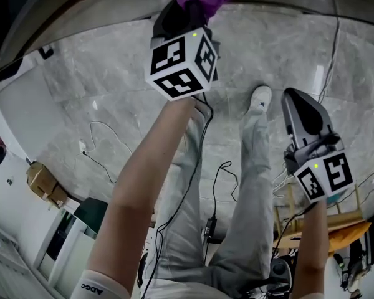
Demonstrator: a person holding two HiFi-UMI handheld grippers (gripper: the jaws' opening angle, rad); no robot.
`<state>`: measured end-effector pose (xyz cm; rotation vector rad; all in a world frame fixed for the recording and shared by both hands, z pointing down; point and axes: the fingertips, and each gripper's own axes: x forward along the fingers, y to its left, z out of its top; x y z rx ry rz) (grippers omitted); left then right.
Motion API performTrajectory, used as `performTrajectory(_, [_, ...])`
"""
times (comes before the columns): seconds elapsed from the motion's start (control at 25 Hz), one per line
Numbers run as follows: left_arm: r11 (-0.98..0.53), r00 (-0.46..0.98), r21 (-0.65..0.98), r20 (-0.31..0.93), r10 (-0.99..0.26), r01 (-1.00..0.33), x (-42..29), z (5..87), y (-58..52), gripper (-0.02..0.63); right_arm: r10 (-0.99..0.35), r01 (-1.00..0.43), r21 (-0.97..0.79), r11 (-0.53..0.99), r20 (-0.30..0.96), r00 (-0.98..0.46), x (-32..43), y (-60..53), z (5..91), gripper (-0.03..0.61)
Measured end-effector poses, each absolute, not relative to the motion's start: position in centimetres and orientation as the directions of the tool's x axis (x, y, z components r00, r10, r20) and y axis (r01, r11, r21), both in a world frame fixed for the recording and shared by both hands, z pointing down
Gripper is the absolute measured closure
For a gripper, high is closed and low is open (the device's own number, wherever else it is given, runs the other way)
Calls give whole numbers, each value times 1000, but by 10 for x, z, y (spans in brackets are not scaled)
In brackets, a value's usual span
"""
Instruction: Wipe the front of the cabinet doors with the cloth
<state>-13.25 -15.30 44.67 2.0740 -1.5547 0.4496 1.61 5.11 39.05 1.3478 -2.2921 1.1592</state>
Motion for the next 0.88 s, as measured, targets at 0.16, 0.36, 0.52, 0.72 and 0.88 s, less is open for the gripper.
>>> performTrajectory(0.16, [-231,289,174,555,-780,-957,-167,449,-158,562,-645,-824,-507,252,548,-534,-5,38,389,552])
performTrajectory(0.36, [-231,273,146,563,-780,-962,-230,449,-165,561,-645,-816,-513,266,534,-547,-57,22,390,552])
performTrajectory(0.52, [-209,240,121,575,-782,-971,-285,448,-171,563,-628,-797,-522,303,520,-579,-105,13,387,552])
performTrajectory(0.72, [-138,155,75,589,-793,-988,-360,450,-179,562,-610,-776,-535,333,506,-610,-153,3,390,552])
performTrajectory(0.88, [-97,89,18,587,-805,-995,-409,447,-185,563,-605,-765,-546,341,496,-623,-173,-1,391,552])
